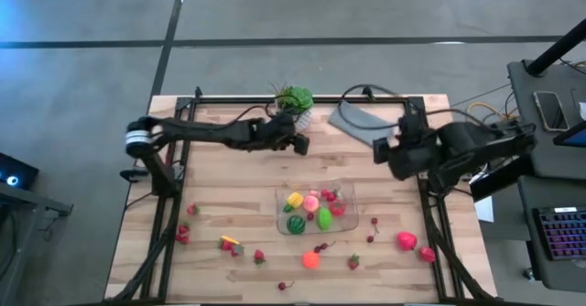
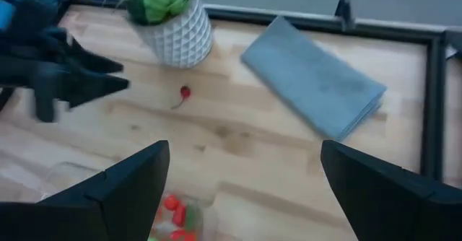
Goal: Pick and placing Produce into tupperware
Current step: Put the cherry into the transparent bin
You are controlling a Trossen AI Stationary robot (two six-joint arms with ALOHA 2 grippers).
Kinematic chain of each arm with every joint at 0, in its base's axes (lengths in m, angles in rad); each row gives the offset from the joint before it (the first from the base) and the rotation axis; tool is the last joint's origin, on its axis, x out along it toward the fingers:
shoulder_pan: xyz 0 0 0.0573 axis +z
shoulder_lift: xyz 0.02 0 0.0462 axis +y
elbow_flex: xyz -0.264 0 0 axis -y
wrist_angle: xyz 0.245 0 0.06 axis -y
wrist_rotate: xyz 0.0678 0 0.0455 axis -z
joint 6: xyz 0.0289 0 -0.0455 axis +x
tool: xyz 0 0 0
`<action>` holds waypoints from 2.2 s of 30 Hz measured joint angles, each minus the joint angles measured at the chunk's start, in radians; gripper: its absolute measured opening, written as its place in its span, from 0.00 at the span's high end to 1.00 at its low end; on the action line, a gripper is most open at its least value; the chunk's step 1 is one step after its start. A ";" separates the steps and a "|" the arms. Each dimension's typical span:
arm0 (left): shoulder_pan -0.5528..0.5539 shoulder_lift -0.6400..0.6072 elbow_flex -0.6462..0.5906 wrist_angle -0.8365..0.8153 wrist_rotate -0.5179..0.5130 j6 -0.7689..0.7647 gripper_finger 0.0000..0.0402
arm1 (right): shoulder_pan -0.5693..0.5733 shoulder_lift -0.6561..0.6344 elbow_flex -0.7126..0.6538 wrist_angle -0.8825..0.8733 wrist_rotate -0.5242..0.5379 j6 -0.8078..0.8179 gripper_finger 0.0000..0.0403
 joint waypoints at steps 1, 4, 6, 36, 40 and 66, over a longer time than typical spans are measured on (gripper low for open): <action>0.011 0.026 0.013 -0.015 0.001 -0.024 0.34 | -0.014 -0.013 -0.001 -0.004 0.012 -0.018 0.13; 0.033 0.108 0.058 -0.039 0.025 -0.090 0.36 | -0.048 -0.048 -0.005 -0.005 0.049 -0.087 0.13; 0.039 0.155 0.084 -0.043 0.045 -0.127 0.37 | -0.066 -0.070 -0.005 -0.008 0.062 -0.144 0.13; 0.059 0.397 0.301 -0.179 0.008 -0.247 0.43 | -0.086 -0.170 -0.019 -0.015 0.069 -0.295 0.13; 0.060 0.397 0.295 -0.179 -0.001 -0.247 0.51 | -0.086 -0.170 -0.019 -0.015 0.069 -0.304 0.13; 0.025 0.397 0.283 -0.154 -0.086 -0.352 0.56 | -0.086 -0.170 -0.019 -0.015 0.070 -0.283 0.13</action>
